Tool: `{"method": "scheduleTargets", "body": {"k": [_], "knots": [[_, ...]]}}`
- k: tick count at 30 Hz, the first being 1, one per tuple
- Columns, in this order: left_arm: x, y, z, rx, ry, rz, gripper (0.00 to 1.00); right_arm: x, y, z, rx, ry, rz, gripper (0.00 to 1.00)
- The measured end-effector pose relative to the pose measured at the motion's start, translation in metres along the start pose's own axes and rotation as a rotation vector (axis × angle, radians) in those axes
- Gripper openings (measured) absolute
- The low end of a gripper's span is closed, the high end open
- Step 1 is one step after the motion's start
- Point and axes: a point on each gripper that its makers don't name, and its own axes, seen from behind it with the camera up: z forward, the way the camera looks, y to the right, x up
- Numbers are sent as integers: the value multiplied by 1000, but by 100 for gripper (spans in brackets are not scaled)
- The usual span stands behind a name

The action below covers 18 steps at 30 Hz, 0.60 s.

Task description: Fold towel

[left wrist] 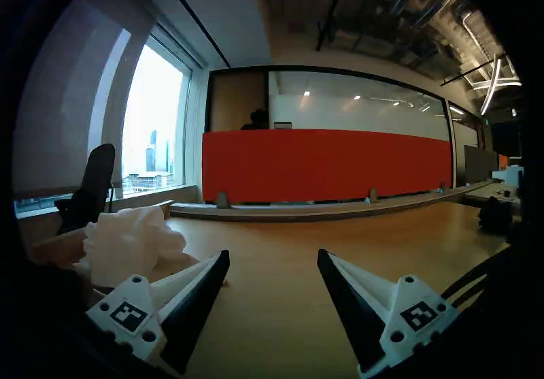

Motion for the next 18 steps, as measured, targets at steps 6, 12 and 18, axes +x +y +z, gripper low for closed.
{"method": "scheduleTargets", "body": {"k": [6, 12, 18], "knots": [[0, 0, -1, 0, 0, 0, 96, -17, -4, -1, 9, 3, 10, 99], [0, 0, -2, 0, 0, 0, 96, -35, 5, 1, -17, -15, -7, 99], [0, 0, -2, 0, 0, 0, 96, -44, 6, 1, -25, -15, -26, 99]]}}
